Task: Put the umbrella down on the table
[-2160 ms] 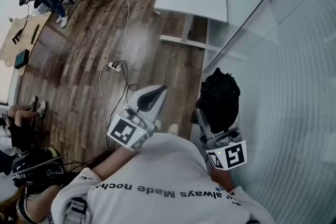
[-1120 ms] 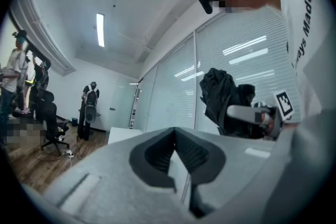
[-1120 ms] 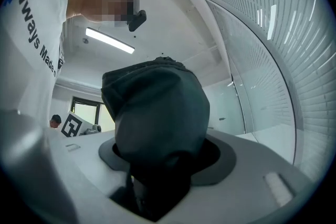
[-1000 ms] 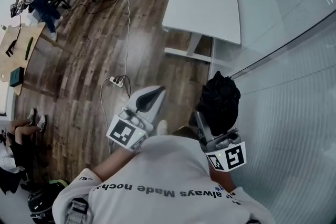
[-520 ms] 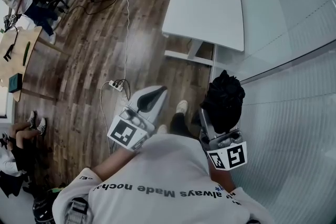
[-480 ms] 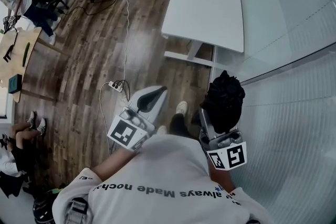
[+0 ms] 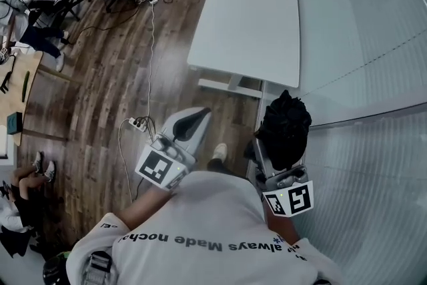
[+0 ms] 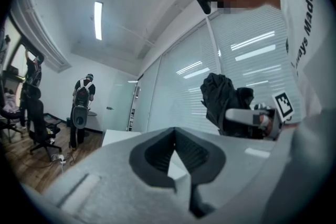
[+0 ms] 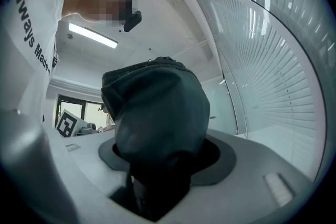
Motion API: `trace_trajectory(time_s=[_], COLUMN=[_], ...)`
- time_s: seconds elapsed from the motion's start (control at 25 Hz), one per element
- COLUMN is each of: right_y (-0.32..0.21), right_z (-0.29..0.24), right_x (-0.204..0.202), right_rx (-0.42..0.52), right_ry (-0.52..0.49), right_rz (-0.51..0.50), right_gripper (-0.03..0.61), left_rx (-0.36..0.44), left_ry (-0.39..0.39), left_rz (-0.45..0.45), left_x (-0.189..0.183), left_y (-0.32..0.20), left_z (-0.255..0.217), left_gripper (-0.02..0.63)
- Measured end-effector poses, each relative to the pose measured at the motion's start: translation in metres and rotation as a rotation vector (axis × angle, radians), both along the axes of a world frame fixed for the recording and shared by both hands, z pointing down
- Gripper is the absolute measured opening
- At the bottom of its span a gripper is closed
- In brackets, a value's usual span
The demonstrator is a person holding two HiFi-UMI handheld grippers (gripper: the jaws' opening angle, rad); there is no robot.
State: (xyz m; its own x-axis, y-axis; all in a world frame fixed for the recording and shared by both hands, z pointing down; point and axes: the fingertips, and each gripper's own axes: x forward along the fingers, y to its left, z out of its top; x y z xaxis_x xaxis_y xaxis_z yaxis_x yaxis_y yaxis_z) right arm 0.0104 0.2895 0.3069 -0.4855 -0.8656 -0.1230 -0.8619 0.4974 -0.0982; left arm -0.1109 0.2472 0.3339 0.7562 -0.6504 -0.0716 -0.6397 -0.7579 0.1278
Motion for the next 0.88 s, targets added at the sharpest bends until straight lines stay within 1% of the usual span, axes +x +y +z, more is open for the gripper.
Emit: trace_trajectory(time_s=[0.24,0.36,0.48,0.6,0.88], right_y=[-0.064,-0.089,-0.112,-0.142,-0.226], right_z=[-0.002,-0.002,0.005,0.018,0.037], right_x=[0.061,0.083,0.102,0.113,0.118], right_rx=[0.010,0.018,0.010,0.000,-0.033], right_ry=[-0.007,-0.010,-0.026,-0.032,-0.042], right_rz=[-0.025,-0.025,-0.021,-0.021,-0.009], right_gripper=[0.267,0.267,0.267,0.267,0.267], left_rx=[0.008,0.000,-0.013,-0.020,-0.038], left_ry=[-0.006,-0.009,-0.029,-0.038,-0.034], left_rz=[-0.001,0.003,0.015,0.012,0.018], left_x=[0.064,0.088,0.107,0.116,0.118], left_y=[-0.064,-0.086,-0.106,-0.136,-0.223], left_z=[0.001,0.003,0.014,0.026,0.040], left_gripper=[0.003,0.003,0.003,0.003,0.003])
